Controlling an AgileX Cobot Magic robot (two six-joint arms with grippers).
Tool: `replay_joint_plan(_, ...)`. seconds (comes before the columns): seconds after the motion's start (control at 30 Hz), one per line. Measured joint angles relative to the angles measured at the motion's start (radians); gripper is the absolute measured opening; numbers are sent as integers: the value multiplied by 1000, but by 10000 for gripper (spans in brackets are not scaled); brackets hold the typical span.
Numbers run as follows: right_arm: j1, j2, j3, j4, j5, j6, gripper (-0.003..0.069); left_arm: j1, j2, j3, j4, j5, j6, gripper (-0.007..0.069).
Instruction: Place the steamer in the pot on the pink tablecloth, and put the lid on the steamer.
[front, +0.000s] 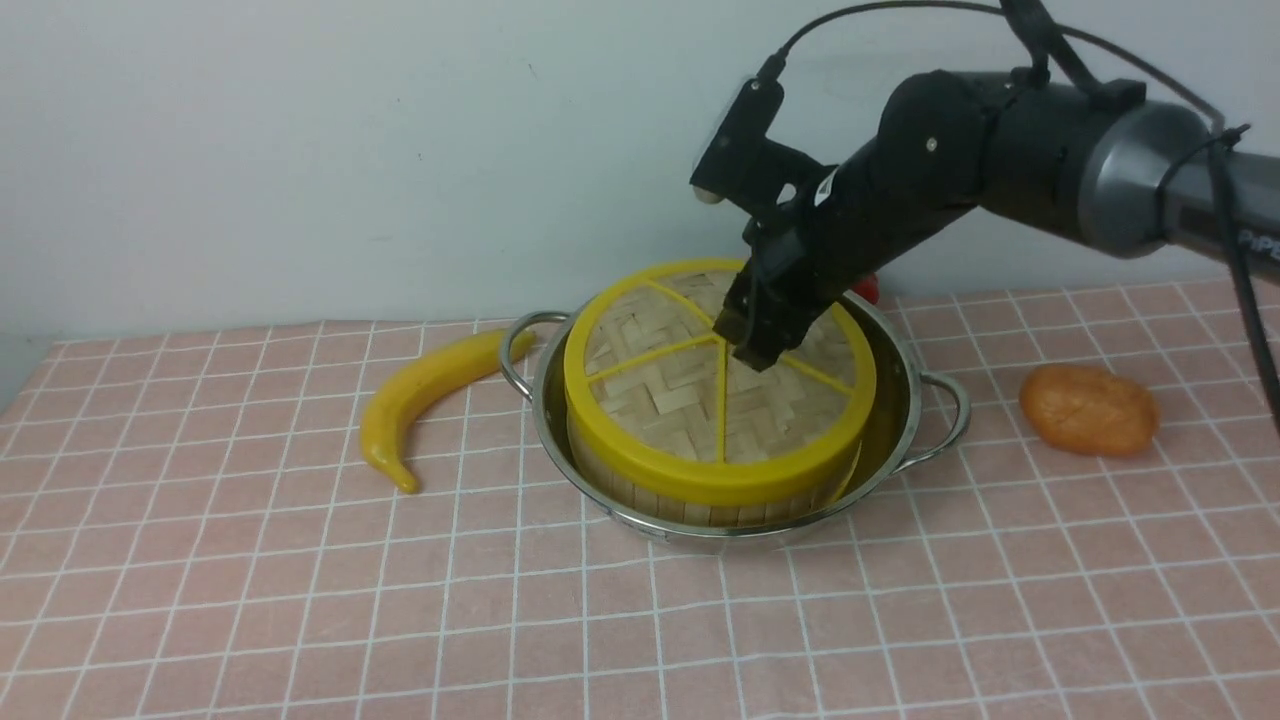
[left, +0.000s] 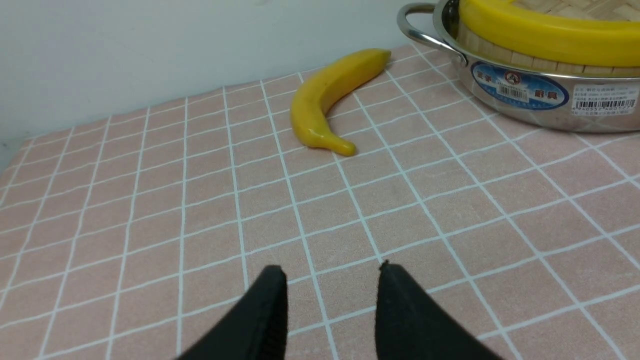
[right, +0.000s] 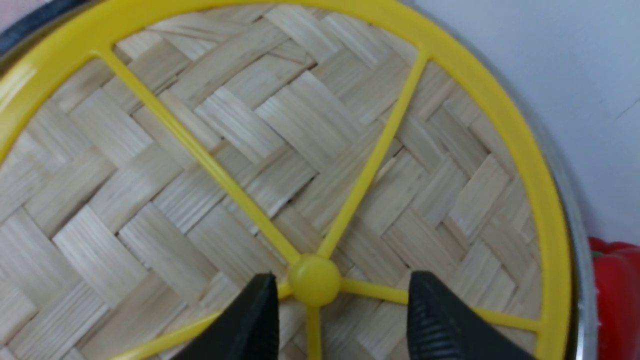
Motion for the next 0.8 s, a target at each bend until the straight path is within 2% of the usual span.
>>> replay_joint_plan(0.13, 0, -48, 0, -10, 13, 41, 372, 0, 0, 0, 0, 0, 0, 243)
replay_joint_plan(0.2, 0, -89, 0, -13, 24, 99, 371, 0, 0, 0, 0, 0, 0, 243)
replay_joint_plan(0.3, 0, -147, 0, -15, 49, 206, 325, 0, 0, 0, 0, 0, 0, 243)
replay_joint_plan(0.37, 0, -176, 0, -15, 69, 277, 260, 0, 0, 0, 0, 0, 0, 243)
replay_joint_plan(0.4, 0, -216, 0, -15, 102, 346, 129, 0, 0, 0, 0, 0, 0, 243)
replay_joint_plan(0.43, 0, -224, 0, -15, 107, 353, 114, 0, 0, 0, 0, 0, 0, 243)
replay_joint_plan(0.47, 0, -250, 0, -16, 131, 398, 35, 0, 0, 0, 0, 0, 0, 243)
replay_joint_plan(0.53, 0, -288, 0, -11, 154, 455, -8, 0, 0, 0, 0, 0, 0, 243)
replay_joint_plan(0.7, 0, -344, 0, 76, 180, 591, -15, 0, 0, 0, 0, 0, 0, 243)
replay_joint_plan(0.8, 0, -349, 0, 137, 182, 627, -13, 0, 0, 0, 0, 0, 0, 243)
